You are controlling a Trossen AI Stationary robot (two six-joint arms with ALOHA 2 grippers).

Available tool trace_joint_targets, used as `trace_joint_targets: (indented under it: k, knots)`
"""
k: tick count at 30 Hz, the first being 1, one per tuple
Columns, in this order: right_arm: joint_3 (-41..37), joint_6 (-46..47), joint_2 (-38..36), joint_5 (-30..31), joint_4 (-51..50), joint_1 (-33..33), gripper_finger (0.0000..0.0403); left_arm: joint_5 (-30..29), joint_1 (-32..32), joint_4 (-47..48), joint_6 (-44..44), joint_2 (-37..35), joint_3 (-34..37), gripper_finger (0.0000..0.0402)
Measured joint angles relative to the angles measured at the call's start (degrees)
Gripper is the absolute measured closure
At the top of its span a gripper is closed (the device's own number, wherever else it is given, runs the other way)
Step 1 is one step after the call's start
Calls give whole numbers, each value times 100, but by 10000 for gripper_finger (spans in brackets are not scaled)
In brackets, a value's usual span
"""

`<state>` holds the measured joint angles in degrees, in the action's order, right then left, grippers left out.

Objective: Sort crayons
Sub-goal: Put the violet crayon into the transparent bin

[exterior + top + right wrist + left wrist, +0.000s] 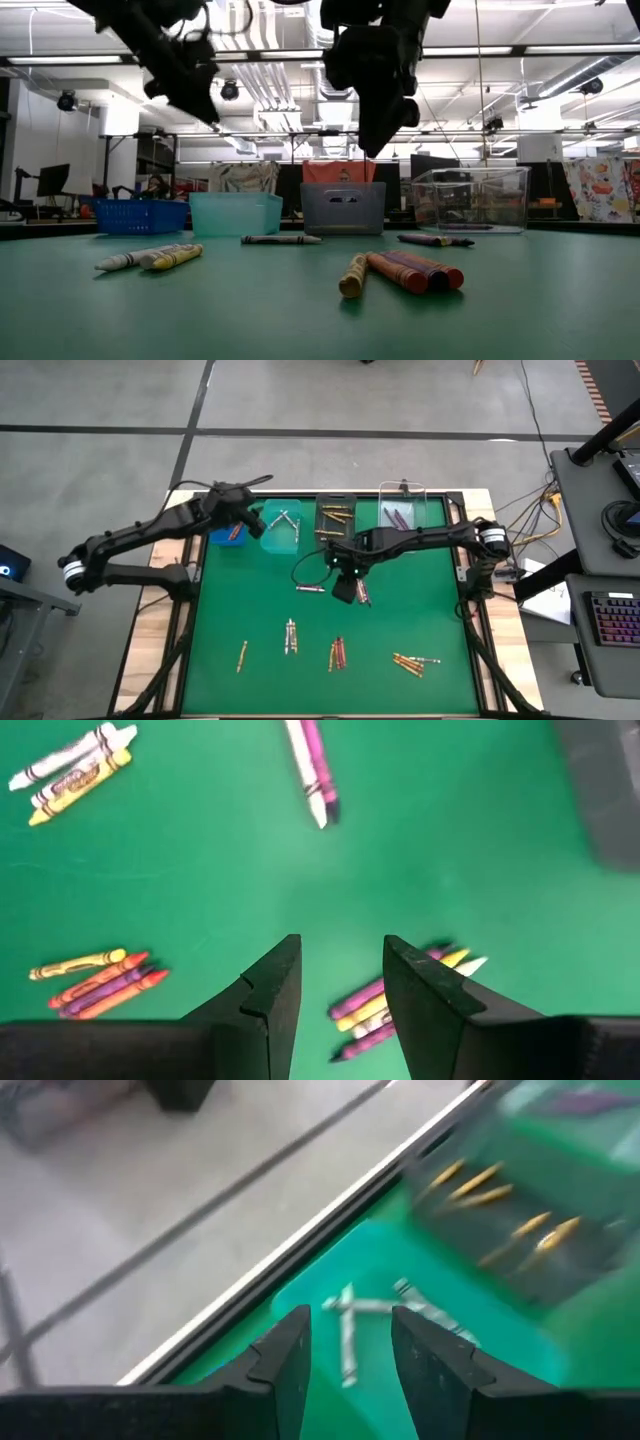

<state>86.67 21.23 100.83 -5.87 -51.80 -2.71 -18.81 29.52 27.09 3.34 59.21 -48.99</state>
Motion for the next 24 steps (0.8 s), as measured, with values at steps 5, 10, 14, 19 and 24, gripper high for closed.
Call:
trace_joint_targets:
  k: [5,10,14,19,24]
  knots:
    - [-156,633,38,-11,-19,316,271,0,-517,-296,-136,-301,0,278]
    - [-428,1247,38,-9,-253,587,272,-2,-787,-478,-222,-486,0,278]
    - [-703,1814,23,2,-645,687,284,-2,-848,-476,-287,-544,0,278]
    - [-1240,2315,-107,144,-662,709,309,-7,-846,-478,-331,-524,0,278]
    - [-1619,2760,-102,499,-362,656,324,-7,-846,-515,-437,-443,0,278]
